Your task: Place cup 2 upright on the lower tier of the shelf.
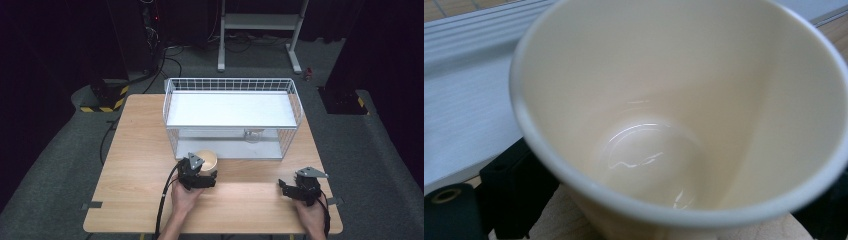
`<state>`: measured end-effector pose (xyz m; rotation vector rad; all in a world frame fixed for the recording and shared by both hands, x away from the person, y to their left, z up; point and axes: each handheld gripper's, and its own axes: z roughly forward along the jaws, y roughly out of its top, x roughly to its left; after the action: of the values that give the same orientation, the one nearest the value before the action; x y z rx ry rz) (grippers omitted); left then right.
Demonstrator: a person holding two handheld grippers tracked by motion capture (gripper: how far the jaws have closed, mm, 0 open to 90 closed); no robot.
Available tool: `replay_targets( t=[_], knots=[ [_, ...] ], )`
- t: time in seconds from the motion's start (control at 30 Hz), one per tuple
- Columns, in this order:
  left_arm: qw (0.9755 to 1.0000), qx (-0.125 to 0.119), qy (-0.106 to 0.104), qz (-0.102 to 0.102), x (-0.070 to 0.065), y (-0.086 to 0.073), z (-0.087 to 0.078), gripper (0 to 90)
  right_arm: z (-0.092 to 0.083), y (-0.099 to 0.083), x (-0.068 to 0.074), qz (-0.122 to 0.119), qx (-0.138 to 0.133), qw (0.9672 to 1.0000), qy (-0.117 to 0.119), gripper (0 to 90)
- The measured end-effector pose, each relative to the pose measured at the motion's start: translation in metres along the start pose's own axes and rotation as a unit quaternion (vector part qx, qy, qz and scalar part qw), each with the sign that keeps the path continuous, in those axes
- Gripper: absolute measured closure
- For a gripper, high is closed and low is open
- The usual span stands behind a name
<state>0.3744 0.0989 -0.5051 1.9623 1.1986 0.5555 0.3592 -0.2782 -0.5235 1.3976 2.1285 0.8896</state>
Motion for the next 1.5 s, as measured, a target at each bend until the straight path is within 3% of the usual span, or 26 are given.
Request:
replay_targets(
  t=[0.27,0.77,1.27,1.37,1.5],
  knots=[
    [1.0000,0.003,0.002,0.002,0.000,0.002,0.003,7.6,0.000,0.000,0.000,0.000,0.000,1.0000,0.000,22.4],
    [0.9995,-0.007,0.014,0.029,-0.004,0.001,0.001,8.5,0.000,0.000,0.000,0.000,0.000,1.0000,0.000,22.4],
    [0.9992,-0.013,0.009,0.038,-0.009,0.008,-0.003,8.6,0.000,0.000,0.000,0.000,0.000,1.0000,0.000,22.4],
    [0.9995,-0.018,0.002,0.027,-0.007,0.012,-0.004,8.6,0.000,0.000,0.000,0.000,0.000,1.0000,0.000,22.4],
    [0.9994,-0.017,0.003,0.030,-0.006,0.017,-0.004,8.6,0.000,0.000,0.000,0.000,0.000,1.0000,0.000,22.4]
  ],
)
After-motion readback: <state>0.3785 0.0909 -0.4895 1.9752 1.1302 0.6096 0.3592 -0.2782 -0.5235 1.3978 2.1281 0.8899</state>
